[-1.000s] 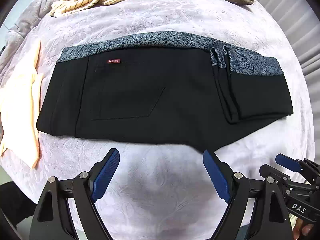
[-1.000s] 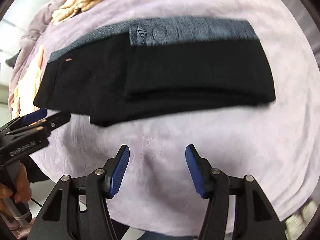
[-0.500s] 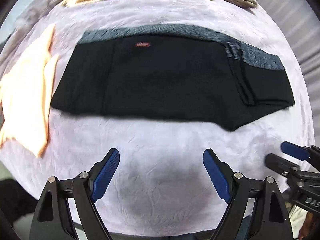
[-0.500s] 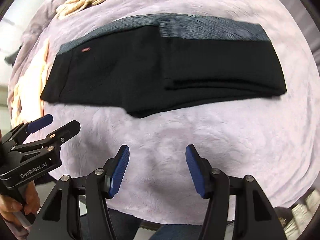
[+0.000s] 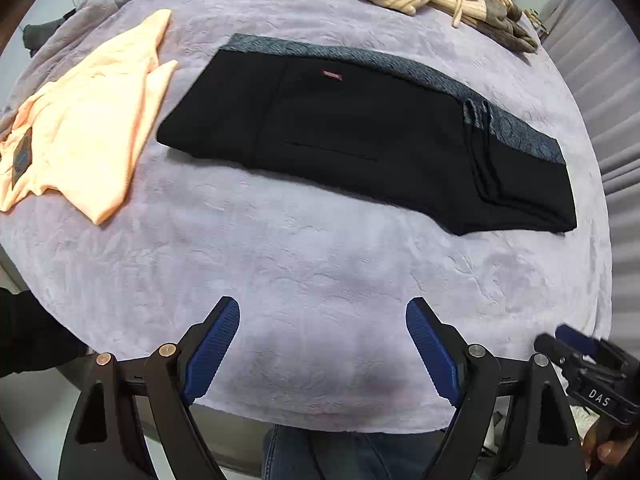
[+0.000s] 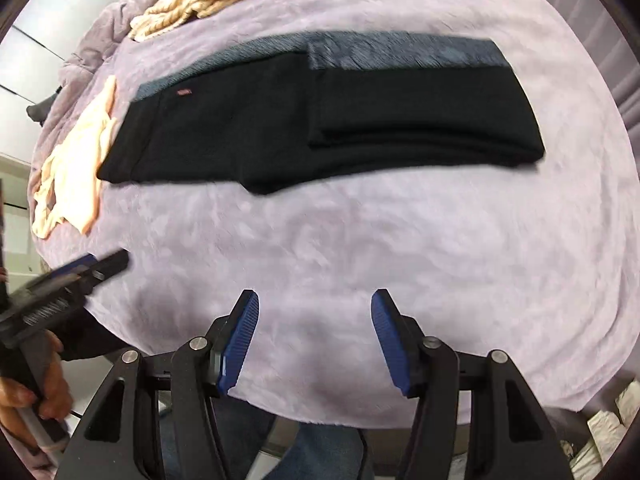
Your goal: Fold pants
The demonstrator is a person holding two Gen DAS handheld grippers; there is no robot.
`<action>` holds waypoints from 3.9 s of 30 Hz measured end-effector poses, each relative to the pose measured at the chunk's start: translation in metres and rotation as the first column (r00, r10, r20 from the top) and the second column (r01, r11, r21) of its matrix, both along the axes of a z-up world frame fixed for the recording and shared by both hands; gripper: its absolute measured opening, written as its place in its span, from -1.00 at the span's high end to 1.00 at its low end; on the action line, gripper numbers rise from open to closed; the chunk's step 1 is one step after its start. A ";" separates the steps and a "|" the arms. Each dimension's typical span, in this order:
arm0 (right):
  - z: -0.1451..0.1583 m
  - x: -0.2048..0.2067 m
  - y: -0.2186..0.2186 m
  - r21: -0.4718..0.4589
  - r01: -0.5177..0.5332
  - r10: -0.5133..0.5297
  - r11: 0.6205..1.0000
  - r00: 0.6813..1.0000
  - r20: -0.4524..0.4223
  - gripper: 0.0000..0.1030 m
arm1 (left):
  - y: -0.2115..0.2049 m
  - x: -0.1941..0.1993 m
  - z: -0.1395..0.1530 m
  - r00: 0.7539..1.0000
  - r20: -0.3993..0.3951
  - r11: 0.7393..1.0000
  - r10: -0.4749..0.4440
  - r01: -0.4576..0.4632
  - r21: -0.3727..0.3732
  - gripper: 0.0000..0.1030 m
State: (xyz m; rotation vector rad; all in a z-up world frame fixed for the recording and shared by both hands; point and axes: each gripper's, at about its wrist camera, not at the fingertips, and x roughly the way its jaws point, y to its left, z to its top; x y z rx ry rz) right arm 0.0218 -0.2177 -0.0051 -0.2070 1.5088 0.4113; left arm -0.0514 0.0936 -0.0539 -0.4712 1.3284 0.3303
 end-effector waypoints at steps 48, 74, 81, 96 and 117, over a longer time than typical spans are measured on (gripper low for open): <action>-0.018 0.114 0.153 -0.041 -0.193 0.189 0.980 0.979 -0.078 -0.22 | 0.148 0.078 -0.103 0.912 0.037 0.886 0.409 -0.387 -0.255 -0.37; -0.095 0.100 0.438 -0.002 -0.666 0.604 0.746 0.678 -0.420 -0.45 | 0.013 0.096 -0.065 0.965 0.048 0.825 -0.259 0.195 0.530 -0.07; -0.081 0.121 0.401 0.108 -0.561 0.554 0.821 0.735 -0.391 0.69 | -0.002 0.103 -0.037 0.944 0.114 0.828 -0.309 0.208 0.521 -0.07; 0.037 0.208 0.224 0.442 -0.228 0.352 0.868 0.909 -0.222 0.69 | -0.109 0.135 0.059 0.796 0.301 0.787 -0.525 0.319 0.528 -0.07; 0.014 0.270 -0.076 0.534 0.076 0.047 0.842 0.976 -0.212 0.69 | -0.315 0.203 0.033 0.681 0.173 0.673 -0.712 0.590 0.445 -0.07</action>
